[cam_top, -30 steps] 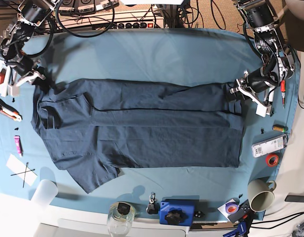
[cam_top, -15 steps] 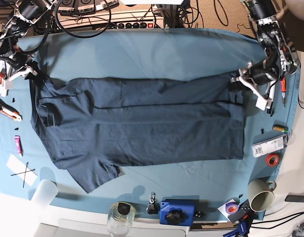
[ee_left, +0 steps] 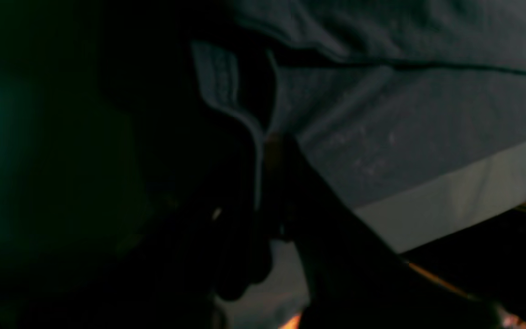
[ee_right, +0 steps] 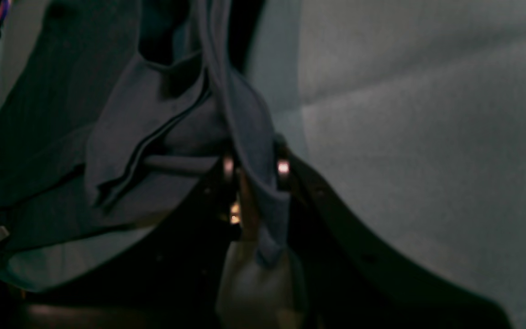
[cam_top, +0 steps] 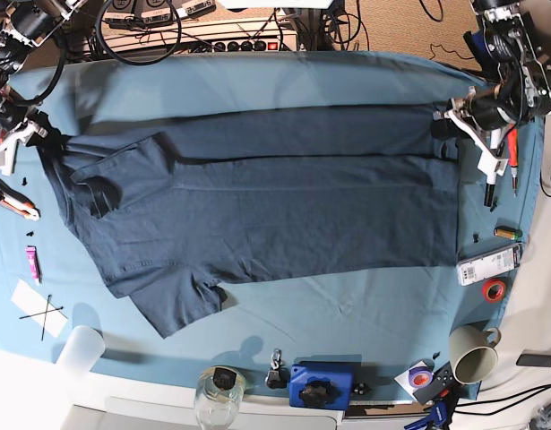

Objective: Fold the T-shirt properly
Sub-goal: 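Pull the folded edge with the left gripper to straighten the shirt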

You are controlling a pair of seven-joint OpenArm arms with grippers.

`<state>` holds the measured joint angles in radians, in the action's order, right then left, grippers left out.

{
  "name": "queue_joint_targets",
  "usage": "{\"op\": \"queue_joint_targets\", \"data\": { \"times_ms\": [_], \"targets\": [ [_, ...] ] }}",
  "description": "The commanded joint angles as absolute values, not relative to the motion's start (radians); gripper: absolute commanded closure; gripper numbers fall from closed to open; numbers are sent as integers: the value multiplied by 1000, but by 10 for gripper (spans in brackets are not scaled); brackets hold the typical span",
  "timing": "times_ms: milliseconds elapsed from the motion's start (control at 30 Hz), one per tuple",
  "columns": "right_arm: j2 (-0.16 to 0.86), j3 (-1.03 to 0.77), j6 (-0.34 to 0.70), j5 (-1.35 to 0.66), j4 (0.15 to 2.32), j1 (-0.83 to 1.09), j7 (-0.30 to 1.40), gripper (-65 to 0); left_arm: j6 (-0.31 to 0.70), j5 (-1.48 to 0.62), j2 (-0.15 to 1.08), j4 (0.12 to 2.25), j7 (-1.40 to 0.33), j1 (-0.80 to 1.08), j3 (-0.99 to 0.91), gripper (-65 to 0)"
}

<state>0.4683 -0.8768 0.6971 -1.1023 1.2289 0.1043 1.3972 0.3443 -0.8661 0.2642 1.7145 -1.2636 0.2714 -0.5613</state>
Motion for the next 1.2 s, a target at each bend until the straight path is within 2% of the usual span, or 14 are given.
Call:
{"op": "queue_joint_targets", "data": {
  "times_ms": [0, 233, 400, 667, 733, 867, 967, 1000, 1100, 1167],
  "targets": [
    [501, -886, 698, -1133, 1244, 112, 1378, 0, 340, -862, 283, 1740, -1274, 285, -566, 0],
    [501, -907, 698, -1178, 1244, 207, 1380, 0, 341, -861, 283, 1775, -1275, 325, -566, 0],
    [501, -1001, 698, -1248, 1244, 257, 1396, 0, 341, -861, 283, 1776, -1279, 339, -570, 0],
    [501, -1051, 698, -1298, 1244, 311, 1396, 0, 345, -906, 299, 1779, -1286, 392, -662, 0],
    [501, -1051, 698, -1298, 1244, 313, 1396, 0, 387, -944, 300, 1779, -1287, 404, -677, 0],
    [501, -1051, 698, -1298, 1244, 313, 1396, 0, 400, -1006, 299, 1780, -1286, 407, -679, 0],
    [501, -1051, 698, -1298, 1244, 313, 1396, 0, 476, -1059, 299, 1780, -1290, 408, -679, 0],
    [501, -1051, 698, -1298, 1244, 313, 1396, 0, 483, -1073, 299, 1780, -1299, 407, -679, -29],
    [502, -1051, 698, -1306, 1244, 313, 1396, -127, 498, -1099, 299, 1780, -1311, 408, -679, -206],
    [505, -1051, 698, -1347, 1244, 313, 1396, -151, 495, -1101, 300, 1785, -1321, 408, -680, -278]
  ]
}}
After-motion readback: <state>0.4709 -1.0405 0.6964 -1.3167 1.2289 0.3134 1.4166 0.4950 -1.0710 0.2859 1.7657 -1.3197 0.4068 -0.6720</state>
